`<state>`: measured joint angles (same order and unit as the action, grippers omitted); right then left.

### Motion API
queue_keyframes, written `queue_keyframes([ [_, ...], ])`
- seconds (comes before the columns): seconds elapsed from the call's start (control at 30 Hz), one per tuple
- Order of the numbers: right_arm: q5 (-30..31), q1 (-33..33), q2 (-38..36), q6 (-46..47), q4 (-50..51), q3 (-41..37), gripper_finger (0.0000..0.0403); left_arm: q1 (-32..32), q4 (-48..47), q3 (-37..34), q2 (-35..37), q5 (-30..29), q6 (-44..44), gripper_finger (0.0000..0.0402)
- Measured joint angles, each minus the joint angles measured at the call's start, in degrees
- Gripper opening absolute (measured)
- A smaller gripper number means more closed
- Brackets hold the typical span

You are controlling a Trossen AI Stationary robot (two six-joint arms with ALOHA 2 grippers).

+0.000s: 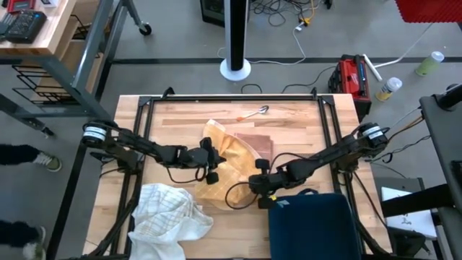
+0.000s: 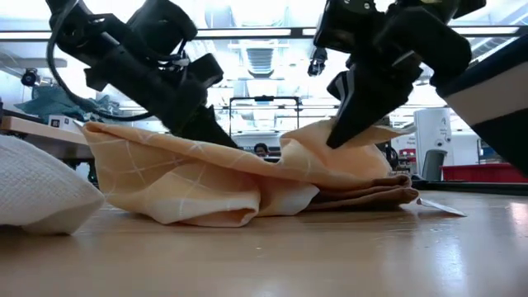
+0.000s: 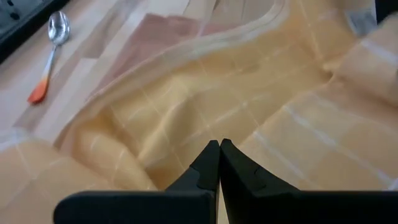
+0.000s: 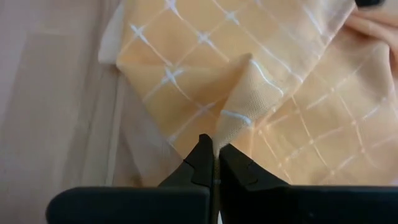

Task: Fold towel
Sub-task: Fold the yellow towel

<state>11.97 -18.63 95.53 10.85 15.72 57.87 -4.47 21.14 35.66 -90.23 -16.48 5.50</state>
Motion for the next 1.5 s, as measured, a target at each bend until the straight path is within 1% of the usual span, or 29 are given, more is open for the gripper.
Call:
queue_keyframes([
  [0.1,0.0,0.0,-0.1,-0.5,-1.4,0.0,0.0,0.0,-0.2,0.3,-0.3,0.0,0.0,0.0],
  [0.57,0.2,0.0,-0.2,-1.5,-1.5,0.0,0.0,0.0,-1.0,0.5,-0.4,0.0,0.0,0.0],
  [0.73,3.0,0.0,-0.4,-1.6,-0.9,0.8,0.0,0.0,-1.1,1.1,-0.3,0.0,0.0,0.0],
  [0.8,3.1,0.0,-0.8,-2.0,-0.6,1.6,0.0,0.0,-1.1,1.5,-0.2,0.0,-0.1,0.0],
  [0.97,3.6,0.0,-2.5,-3.7,3.8,3.9,0.0,0.0,-1.7,3.3,0.3,0.0,-1.8,0.0],
  [1.07,7.0,0.0,-3.3,-5.0,5.7,4.4,0.0,0.0,-2.9,4.9,1.0,0.0,-2.8,0.0],
  [1.17,10.6,0.2,-4.3,-7.8,7.7,4.7,0.0,0.0,-5.2,6.6,2.3,0.0,-4.4,0.0],
  [1.3,17.3,0.5,-6.1,-11.5,11.1,5.2,0.0,0.0,-10.3,9.4,4.3,-0.4,-6.7,0.0],
  [1.37,19.7,0.8,-6.5,-12.2,11.9,5.9,0.0,0.0,-14.5,11.2,5.1,-1.9,-8.6,0.0],
  [1.43,20.6,1.0,-7.5,-13.3,13.4,6.3,0.0,0.1,-21.1,13.3,6.1,-4.1,-12.0,0.0],
  [1.5,20.9,1.2,-8.2,-14.3,12.4,7.1,0.0,0.3,-27.2,15.2,6.9,-6.7,-15.9,0.0],
])
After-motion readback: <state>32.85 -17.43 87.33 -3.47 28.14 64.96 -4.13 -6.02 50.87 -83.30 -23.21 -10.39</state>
